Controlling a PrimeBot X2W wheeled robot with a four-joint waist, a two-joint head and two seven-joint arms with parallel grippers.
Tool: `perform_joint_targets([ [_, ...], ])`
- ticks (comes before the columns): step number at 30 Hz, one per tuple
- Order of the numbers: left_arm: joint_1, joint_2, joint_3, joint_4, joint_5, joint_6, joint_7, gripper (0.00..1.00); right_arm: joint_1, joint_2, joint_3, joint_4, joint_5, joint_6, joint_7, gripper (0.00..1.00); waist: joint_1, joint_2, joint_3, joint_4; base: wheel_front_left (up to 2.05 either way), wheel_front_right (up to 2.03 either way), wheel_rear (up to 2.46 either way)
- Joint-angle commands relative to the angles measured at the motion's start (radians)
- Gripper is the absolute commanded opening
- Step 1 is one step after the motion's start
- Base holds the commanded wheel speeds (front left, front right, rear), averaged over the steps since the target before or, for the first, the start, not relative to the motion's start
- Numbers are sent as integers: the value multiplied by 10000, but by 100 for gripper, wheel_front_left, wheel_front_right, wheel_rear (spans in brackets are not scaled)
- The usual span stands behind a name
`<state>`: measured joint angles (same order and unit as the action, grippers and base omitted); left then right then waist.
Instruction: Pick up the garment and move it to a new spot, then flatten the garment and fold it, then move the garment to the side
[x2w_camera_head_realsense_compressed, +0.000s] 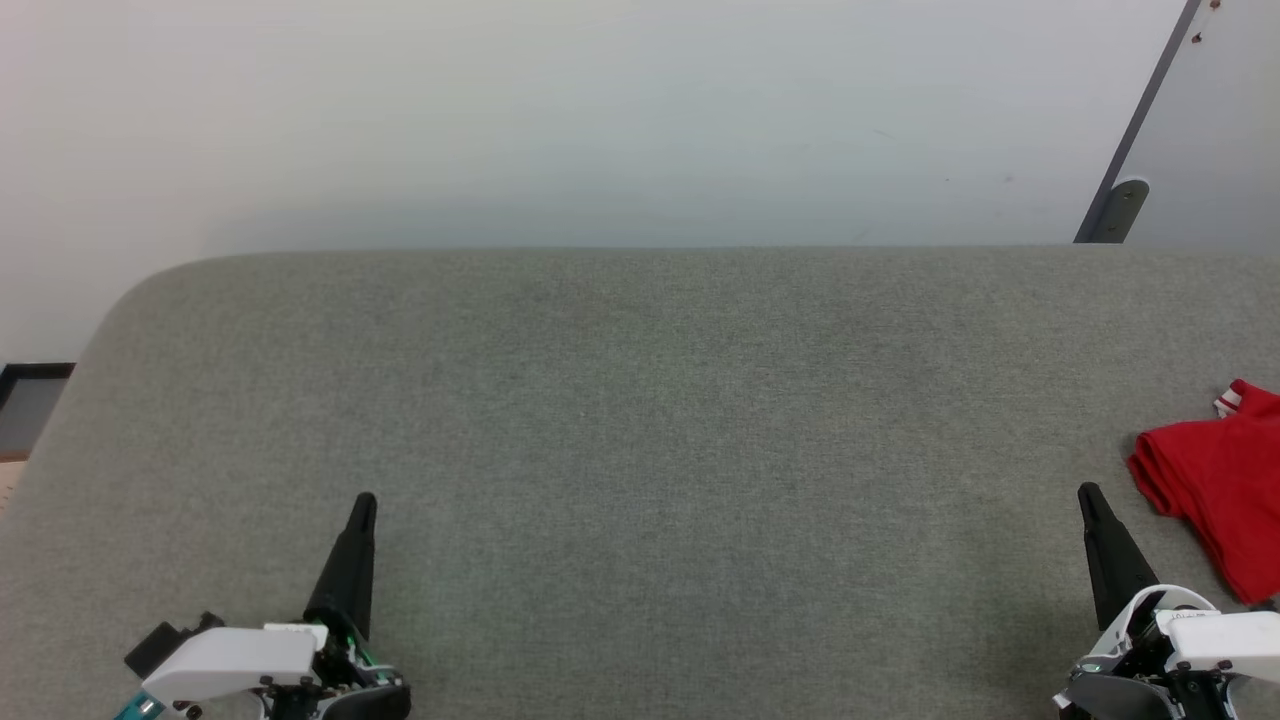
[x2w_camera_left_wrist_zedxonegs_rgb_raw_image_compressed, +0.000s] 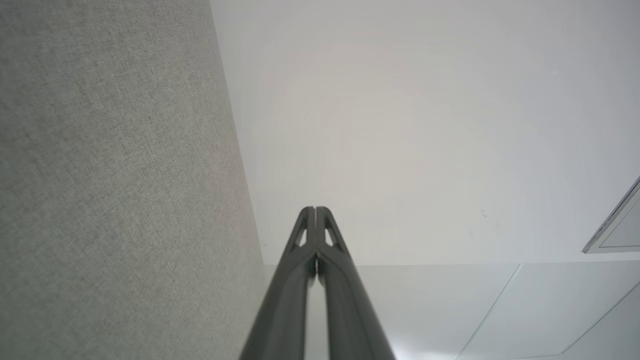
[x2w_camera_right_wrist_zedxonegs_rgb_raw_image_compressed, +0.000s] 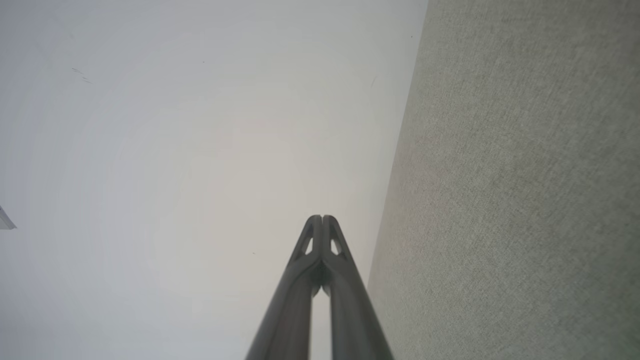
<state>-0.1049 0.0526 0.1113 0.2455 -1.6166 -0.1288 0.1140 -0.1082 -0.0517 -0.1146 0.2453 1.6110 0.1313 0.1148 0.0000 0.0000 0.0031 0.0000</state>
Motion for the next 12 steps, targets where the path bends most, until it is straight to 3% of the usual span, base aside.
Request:
perform_joint_targets([
  [1, -101, -17, 30, 11, 44, -35, 9, 0, -33, 38, -1, 0, 38, -10, 20, 0, 0, 0, 0, 0, 0, 0, 0],
  [12, -101, -21, 33, 11, 50, -35, 16, 0, -33, 38, 0, 0, 38, -10, 20, 0, 0, 0, 0, 0, 0, 0, 0],
])
